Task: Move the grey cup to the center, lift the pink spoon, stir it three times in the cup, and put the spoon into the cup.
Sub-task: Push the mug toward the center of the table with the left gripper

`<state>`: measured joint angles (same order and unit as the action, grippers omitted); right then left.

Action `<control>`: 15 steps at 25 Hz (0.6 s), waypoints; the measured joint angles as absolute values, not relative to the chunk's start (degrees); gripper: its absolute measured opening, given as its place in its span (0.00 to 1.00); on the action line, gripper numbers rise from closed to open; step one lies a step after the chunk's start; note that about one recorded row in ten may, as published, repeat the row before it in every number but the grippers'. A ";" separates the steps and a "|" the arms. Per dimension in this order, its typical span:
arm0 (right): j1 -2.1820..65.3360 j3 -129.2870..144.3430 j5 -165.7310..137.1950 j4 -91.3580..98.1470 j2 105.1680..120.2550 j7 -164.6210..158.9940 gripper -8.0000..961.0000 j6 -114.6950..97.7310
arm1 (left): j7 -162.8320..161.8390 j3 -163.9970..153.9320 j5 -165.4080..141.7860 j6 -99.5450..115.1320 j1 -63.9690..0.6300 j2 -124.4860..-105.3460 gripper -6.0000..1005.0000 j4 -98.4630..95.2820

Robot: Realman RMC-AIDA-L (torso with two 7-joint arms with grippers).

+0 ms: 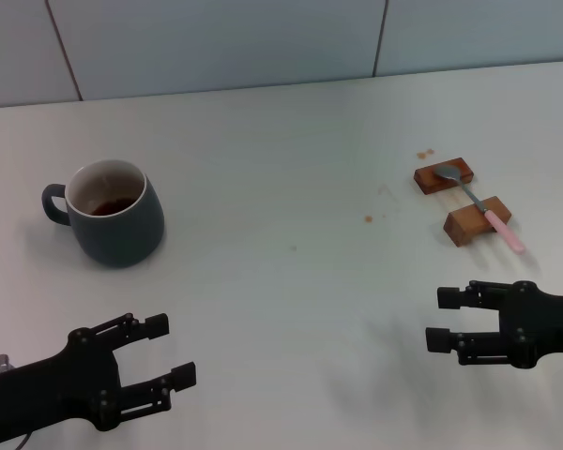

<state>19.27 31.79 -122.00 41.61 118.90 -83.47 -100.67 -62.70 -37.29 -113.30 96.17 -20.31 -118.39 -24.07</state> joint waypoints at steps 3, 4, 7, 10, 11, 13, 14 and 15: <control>19.45 31.96 -122.00 41.01 118.91 -83.44 0.84 -100.46 | -63.11 -37.49 -113.30 96.12 -20.41 -118.39 0.80 -24.23; 19.56 32.04 -122.00 40.80 118.92 -83.40 0.84 -100.39 | -63.11 -37.51 -113.29 96.10 -20.42 -118.39 0.80 -24.25; 19.80 32.22 -122.02 40.33 118.92 -83.26 0.84 -99.83 | -63.13 -37.53 -113.28 96.11 -20.42 -118.39 0.80 -24.26; 19.89 32.23 -122.06 40.10 118.92 -83.24 0.84 -99.56 | -62.50 -36.87 -112.75 97.26 -20.20 -118.39 0.80 -24.37; 19.85 32.21 -122.07 40.09 118.92 -83.24 0.84 -99.55 | -62.50 -36.87 -112.75 97.26 -20.20 -118.39 0.80 -24.37; 19.84 32.20 -122.08 40.09 118.91 -83.23 0.84 -99.54 | -58.43 -31.00 -109.20 101.12 -18.52 -118.37 0.80 -25.16; 19.84 32.20 -122.08 40.08 118.92 -83.23 0.84 -99.54 | -58.43 -31.00 -109.20 101.12 -18.52 -118.37 0.80 -25.16; 19.84 32.20 -122.08 40.07 118.92 -83.23 0.84 -99.54 | -56.87 -28.03 -107.35 102.14 -17.78 -118.24 0.80 -25.53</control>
<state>19.84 32.20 -122.08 40.07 118.92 -83.23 -99.54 -56.87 -28.03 -107.35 102.14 -17.78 -118.24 -25.53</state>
